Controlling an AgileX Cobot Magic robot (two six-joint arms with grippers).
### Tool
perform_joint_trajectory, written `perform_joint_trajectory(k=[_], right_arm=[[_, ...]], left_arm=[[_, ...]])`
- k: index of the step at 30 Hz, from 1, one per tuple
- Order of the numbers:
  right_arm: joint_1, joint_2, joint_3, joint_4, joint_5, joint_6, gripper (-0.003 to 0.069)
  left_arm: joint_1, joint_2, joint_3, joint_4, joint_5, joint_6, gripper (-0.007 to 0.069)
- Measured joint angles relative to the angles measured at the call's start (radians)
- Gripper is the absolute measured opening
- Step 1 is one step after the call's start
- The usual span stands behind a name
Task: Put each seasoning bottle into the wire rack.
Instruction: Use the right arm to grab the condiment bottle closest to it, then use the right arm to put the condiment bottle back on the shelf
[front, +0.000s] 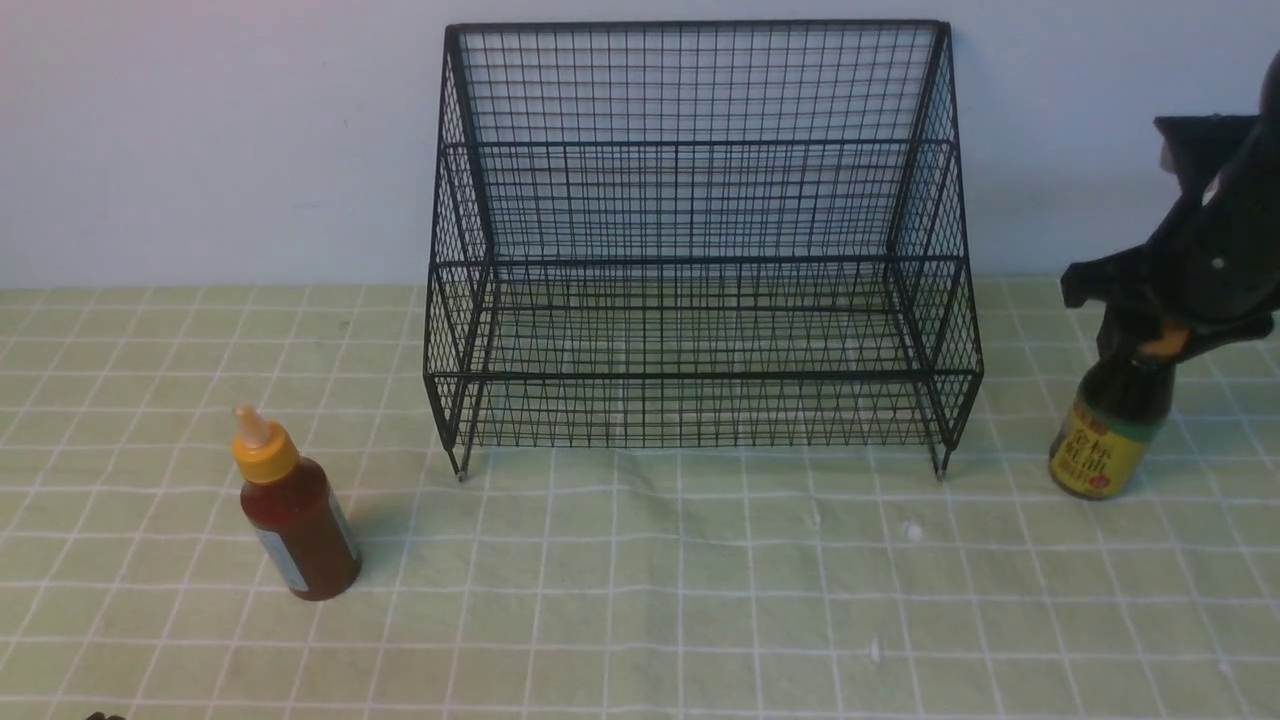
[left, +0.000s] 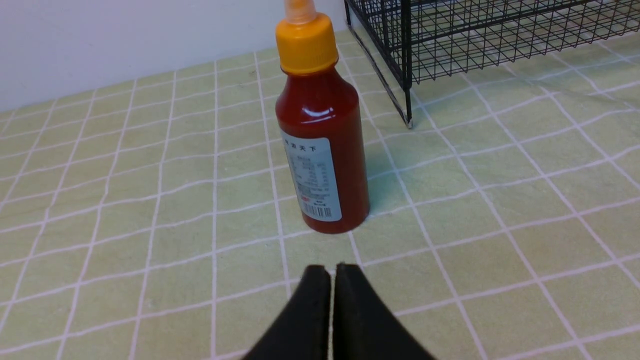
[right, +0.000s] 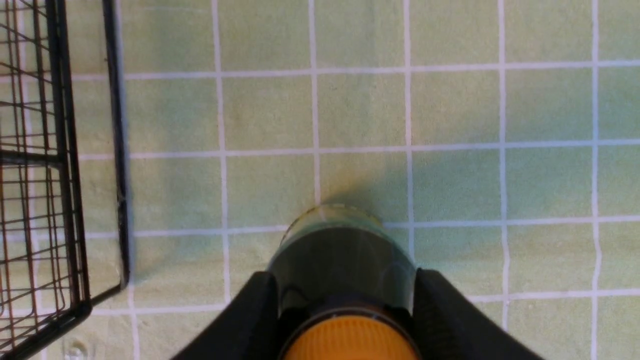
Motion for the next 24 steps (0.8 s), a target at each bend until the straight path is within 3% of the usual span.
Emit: perform_joint_trajectory(k=[18, 24], right_arm=[[0.007, -0.211, -0.348, 0.172, 0.209, -0.138, 0.0323], [0.121, -0.215, -0.393, 0.194, 0.243, -0.172, 0.0323]], left_arm=[[0.000, 0.000, 0.000, 0.000, 0.000, 0.000, -0.0007], [0.000, 0.000, 0.000, 0.000, 0.000, 0.000, -0.0007]])
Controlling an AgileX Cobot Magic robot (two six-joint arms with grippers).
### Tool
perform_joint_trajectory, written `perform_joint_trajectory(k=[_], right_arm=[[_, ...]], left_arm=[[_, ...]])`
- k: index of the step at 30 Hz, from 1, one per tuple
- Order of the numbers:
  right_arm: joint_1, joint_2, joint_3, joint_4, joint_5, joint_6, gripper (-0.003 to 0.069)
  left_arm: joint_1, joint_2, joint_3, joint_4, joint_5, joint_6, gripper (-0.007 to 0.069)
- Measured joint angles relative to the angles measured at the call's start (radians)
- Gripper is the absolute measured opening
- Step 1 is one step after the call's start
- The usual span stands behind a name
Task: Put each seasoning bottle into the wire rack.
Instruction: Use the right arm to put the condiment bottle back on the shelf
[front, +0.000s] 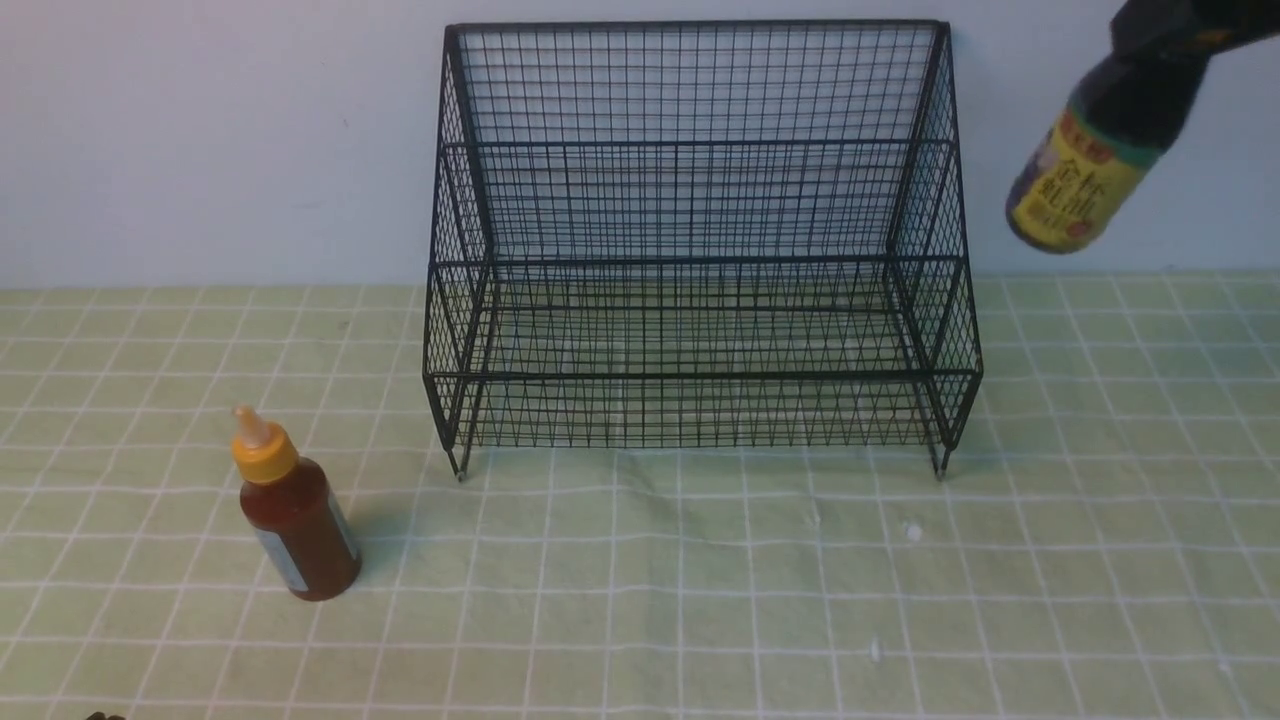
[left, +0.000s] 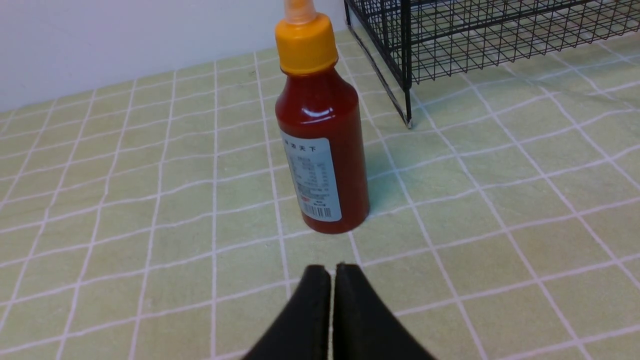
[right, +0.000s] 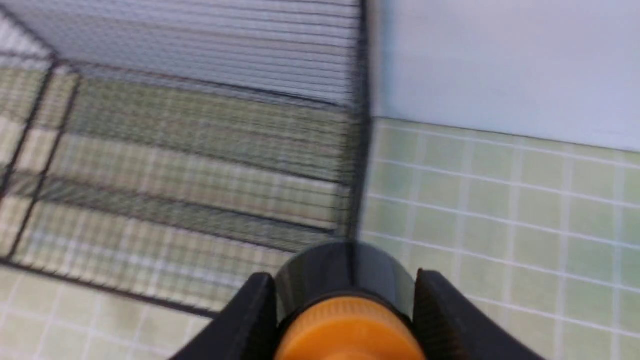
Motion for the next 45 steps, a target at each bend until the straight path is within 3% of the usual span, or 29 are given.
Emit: perform_joint_trajectory(k=[8, 30, 40, 45], right_arm=[[0.111, 0.089, 0.000, 0.019, -0.026, -0.005, 0.0323], [0.119, 0.356, -0.003, 0.007, -0.022, -0.020, 0.0323], [0.119, 0.303, -0.086, 0.005, -0.009, 0.012, 0.0479], [0.119, 0.207, -0.120, -0.014, -0.008, 0.060, 0.0482]], left_arm=[[0.000, 0.000, 0.000, 0.000, 0.000, 0.000, -0.0007], [0.000, 0.000, 0.000, 0.000, 0.000, 0.000, -0.0007], [0.000, 0.000, 0.000, 0.000, 0.000, 0.000, -0.0007], [0.000, 0.000, 0.000, 0.000, 0.000, 0.000, -0.0007]])
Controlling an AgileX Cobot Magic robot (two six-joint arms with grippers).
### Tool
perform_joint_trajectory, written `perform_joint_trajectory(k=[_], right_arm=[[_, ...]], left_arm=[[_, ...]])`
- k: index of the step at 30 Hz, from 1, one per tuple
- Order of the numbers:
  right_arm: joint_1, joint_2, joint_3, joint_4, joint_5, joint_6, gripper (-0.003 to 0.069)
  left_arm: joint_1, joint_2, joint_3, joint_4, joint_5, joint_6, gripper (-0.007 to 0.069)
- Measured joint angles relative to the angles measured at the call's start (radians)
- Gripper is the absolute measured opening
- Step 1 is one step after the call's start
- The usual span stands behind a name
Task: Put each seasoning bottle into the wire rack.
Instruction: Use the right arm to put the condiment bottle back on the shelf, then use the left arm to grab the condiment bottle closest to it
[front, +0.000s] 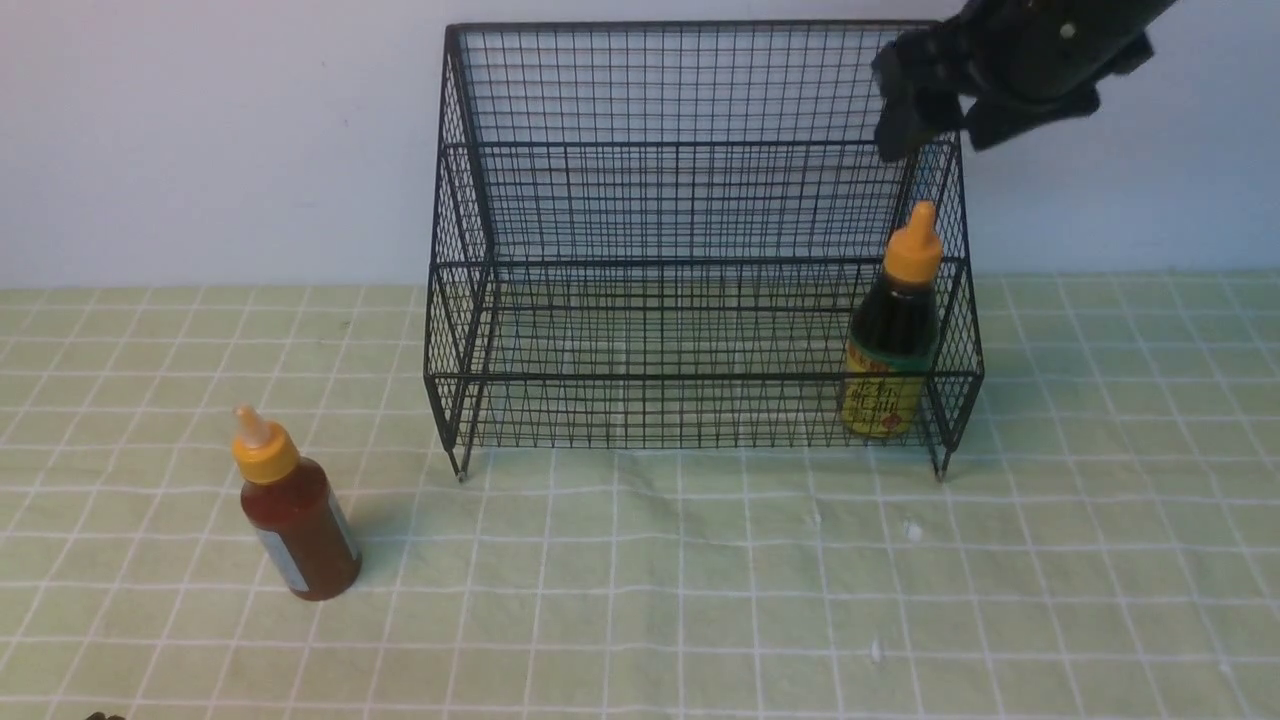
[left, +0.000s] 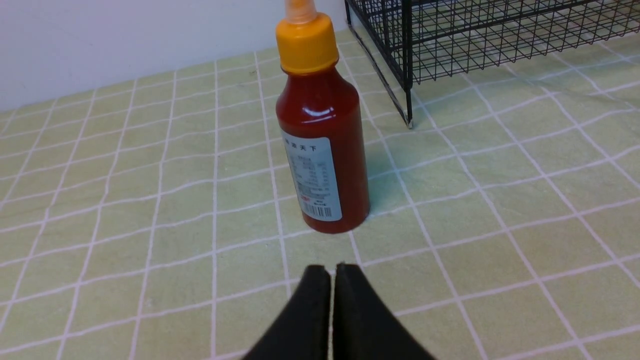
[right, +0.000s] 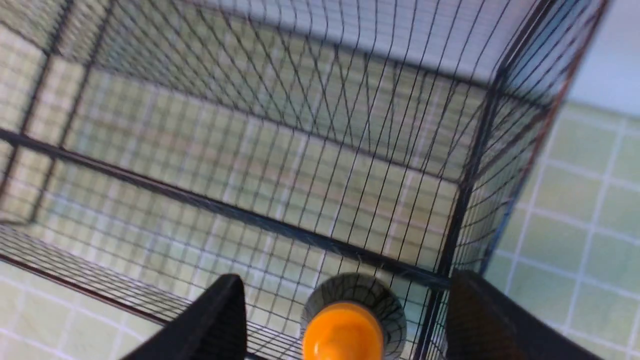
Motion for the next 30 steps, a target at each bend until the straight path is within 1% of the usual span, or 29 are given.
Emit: perform_joint_trajectory(k=[1, 4, 5, 6, 7, 9, 10, 12, 13, 14, 15, 16, 19, 21, 23, 25, 30], right_arm=[[0.000, -0.066, -0.002, 0.008, 0.004, 0.011, 0.0454], [0.000, -0.171, 0.003, 0.033, 0.006, 0.015, 0.0370], [0.000, -0.180, 0.005, 0.037, 0.006, 0.015, 0.0353], [0.000, -0.259, 0.028, 0.046, 0.006, 0.015, 0.0268], [0.000, -0.269, 0.036, 0.047, 0.006, 0.014, 0.0256], [0.000, -0.403, 0.103, 0.048, 0.008, 0.007, 0.0118], [0.000, -0.463, 0.143, 0.047, 0.010, 0.002, 0.0066], [0.000, -0.615, 0.267, 0.031, 0.010, -0.007, 0.0005], [0.000, -0.683, 0.329, 0.021, 0.006, -0.008, -0.0003], [0.000, -0.696, 0.355, 0.016, 0.003, -0.009, -0.0004], [0.000, -0.796, 0.453, -0.001, -0.039, -0.009, -0.0010], [0.000, -0.825, 0.468, -0.003, -0.047, -0.009, -0.0010], [0.000, -1.079, 0.739, -0.019, -0.229, -0.002, -0.0012], [0.000, -1.220, 0.858, -0.014, -0.349, 0.014, -0.0012], [0.000, -1.329, 0.958, -0.009, -0.434, 0.022, -0.0012], [0.000, -1.519, 1.118, -0.005, -0.607, 0.035, -0.0012], [0.000, -1.772, 1.306, -0.019, -0.761, 0.037, -0.0012]], left_arm=[[0.000, 0.000, 0.000, 0.000, 0.000, 0.000, -0.0007], [0.000, 0.000, 0.000, 0.000, 0.000, 0.000, -0.0007], [0.000, 0.000, 0.000, 0.000, 0.000, 0.000, -0.0007], [0.000, 0.000, 0.000, 0.000, 0.000, 0.000, -0.0007], [0.000, 0.000, 0.000, 0.000, 0.000, 0.000, -0.0007], [0.000, 0.000, 0.000, 0.000, 0.000, 0.000, -0.0007], [0.000, 0.000, 0.000, 0.000, 0.000, 0.000, -0.0007], [0.000, 0.000, 0.000, 0.000, 0.000, 0.000, -0.0007], [0.000, 0.000, 0.000, 0.000, 0.000, 0.000, -0.0007], [0.000, 0.000, 0.000, 0.000, 0.000, 0.000, -0.0007], [0.000, 0.000, 0.000, 0.000, 0.000, 0.000, -0.0007], [0.000, 0.000, 0.000, 0.000, 0.000, 0.000, -0.0007], [0.000, 0.000, 0.000, 0.000, 0.000, 0.000, -0.0007], [0.000, 0.000, 0.000, 0.000, 0.000, 0.000, -0.0007], [0.000, 0.000, 0.000, 0.000, 0.000, 0.000, -0.0007], [0.000, 0.000, 0.000, 0.000, 0.000, 0.000, -0.0007], [0.000, 0.000, 0.000, 0.000, 0.000, 0.000, -0.0007]])
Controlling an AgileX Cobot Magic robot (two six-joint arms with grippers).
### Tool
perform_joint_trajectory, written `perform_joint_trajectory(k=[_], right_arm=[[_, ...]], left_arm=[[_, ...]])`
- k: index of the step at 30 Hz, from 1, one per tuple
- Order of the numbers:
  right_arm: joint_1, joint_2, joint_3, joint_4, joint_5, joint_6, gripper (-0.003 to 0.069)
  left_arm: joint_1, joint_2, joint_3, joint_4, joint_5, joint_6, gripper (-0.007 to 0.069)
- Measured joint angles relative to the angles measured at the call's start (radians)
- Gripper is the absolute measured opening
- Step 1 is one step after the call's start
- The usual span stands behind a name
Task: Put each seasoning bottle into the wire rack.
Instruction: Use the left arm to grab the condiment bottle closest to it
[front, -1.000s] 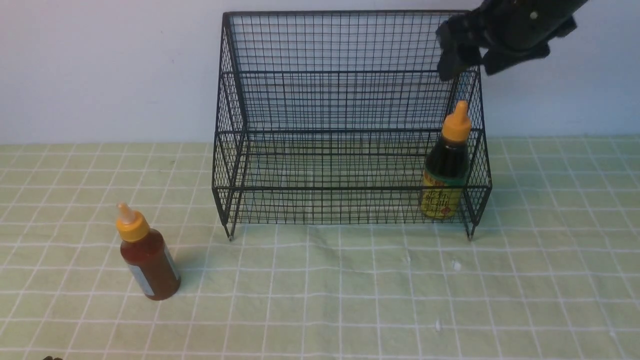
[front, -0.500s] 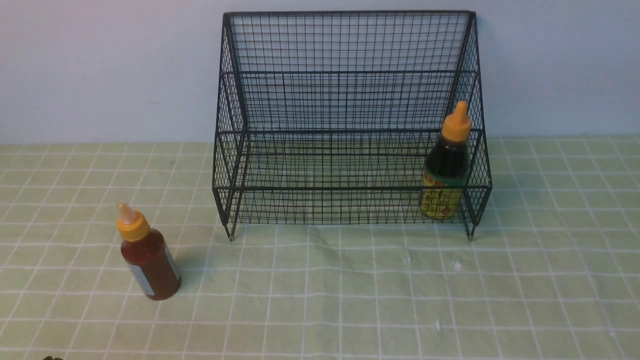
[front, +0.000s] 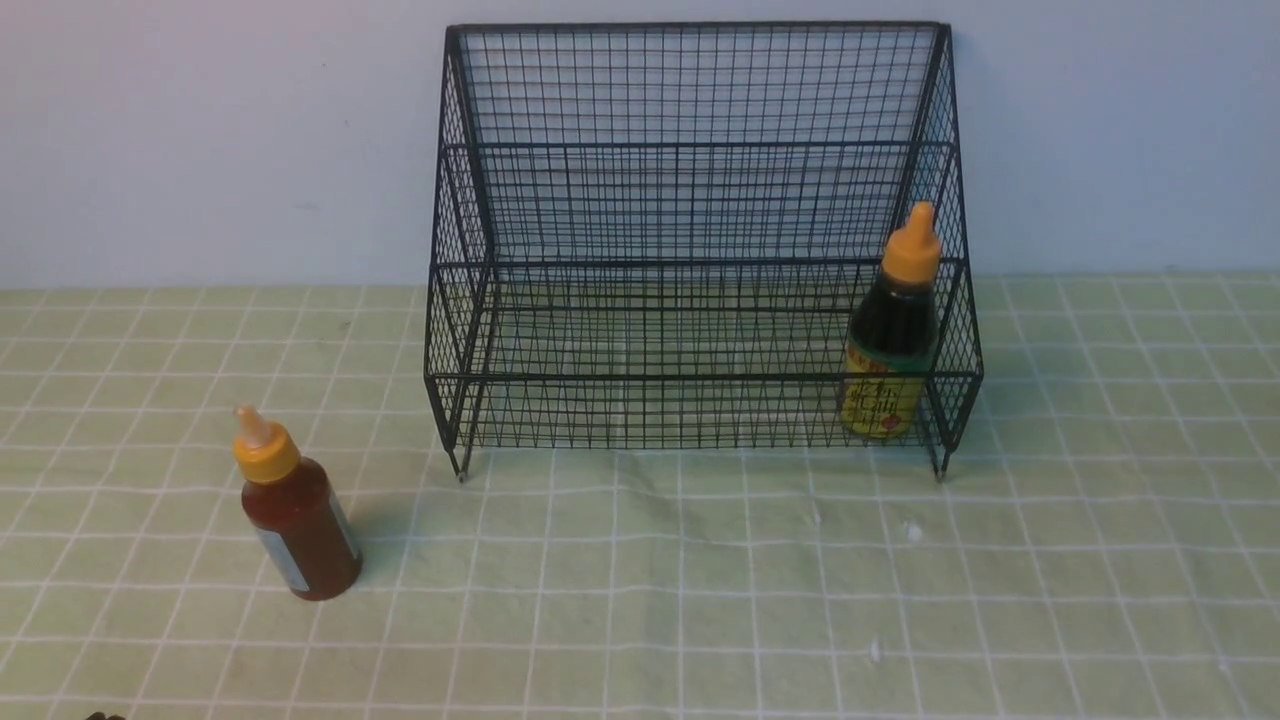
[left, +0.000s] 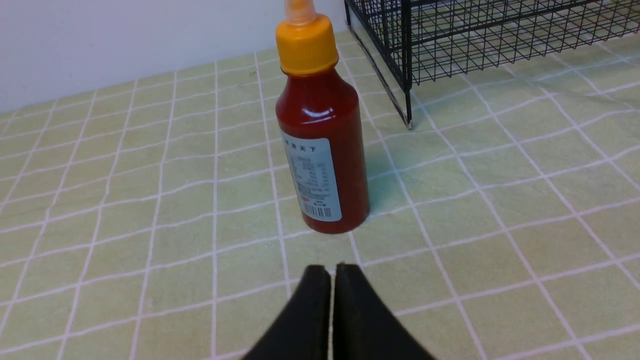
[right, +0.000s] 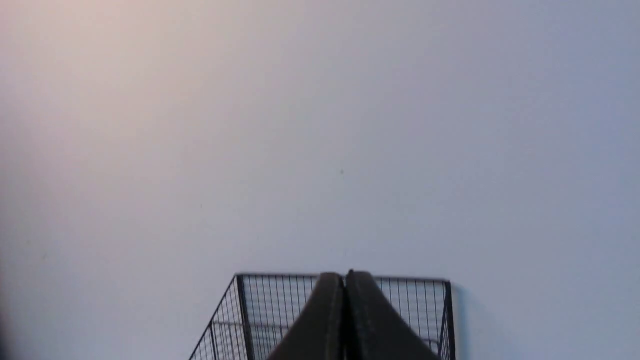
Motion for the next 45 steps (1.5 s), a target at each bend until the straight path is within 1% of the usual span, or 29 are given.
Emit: perform_joint_trajectory(k=[6, 20, 24, 32, 35, 37, 39, 40, 41, 42, 44, 45], right_arm=[[0.000, -0.081, 0.072, -0.005, -0.063, 0.001, -0.0012], [0.000, -0.080, 0.093, 0.005, -0.068, 0.003, -0.0012], [0.000, -0.080, 0.104, 0.015, -0.046, 0.003, -0.0012], [0.000, -0.080, 0.245, 0.016, -0.037, -0.034, -0.0012], [-0.001, -0.080, 0.380, -0.044, -0.033, -0.078, -0.0012], [-0.023, -0.080, 0.455, -0.073, -0.030, -0.092, -0.0012], [-0.075, -0.079, 0.540, -0.087, -0.028, -0.098, -0.0012], [-0.081, -0.079, 0.548, -0.087, -0.027, -0.099, -0.0012], [-0.137, -0.079, 0.606, -0.091, -0.024, -0.102, -0.0012], [-0.172, -0.079, 0.646, -0.094, -0.024, -0.102, -0.0012], [-0.209, -0.078, 0.681, -0.094, -0.020, -0.100, -0.0012], [-0.247, -0.077, 0.688, -0.095, -0.066, -0.100, -0.0012]], left_arm=[[0.000, 0.000, 0.000, 0.000, 0.000, 0.000, -0.0007], [0.000, 0.000, 0.000, 0.000, 0.000, 0.000, -0.0007], [0.000, 0.000, 0.000, 0.000, 0.000, 0.000, -0.0007], [0.000, 0.000, 0.000, 0.000, 0.000, 0.000, -0.0007], [0.000, 0.000, 0.000, 0.000, 0.000, 0.000, -0.0007], [0.000, 0.000, 0.000, 0.000, 0.000, 0.000, -0.0007], [0.000, 0.000, 0.000, 0.000, 0.000, 0.000, -0.0007], [0.000, 0.000, 0.000, 0.000, 0.000, 0.000, -0.0007], [0.000, 0.000, 0.000, 0.000, 0.000, 0.000, -0.0007], [0.000, 0.000, 0.000, 0.000, 0.000, 0.000, -0.0007], [0.000, 0.000, 0.000, 0.000, 0.001, 0.000, -0.0007], [0.000, 0.000, 0.000, 0.000, 0.001, 0.000, -0.0007]])
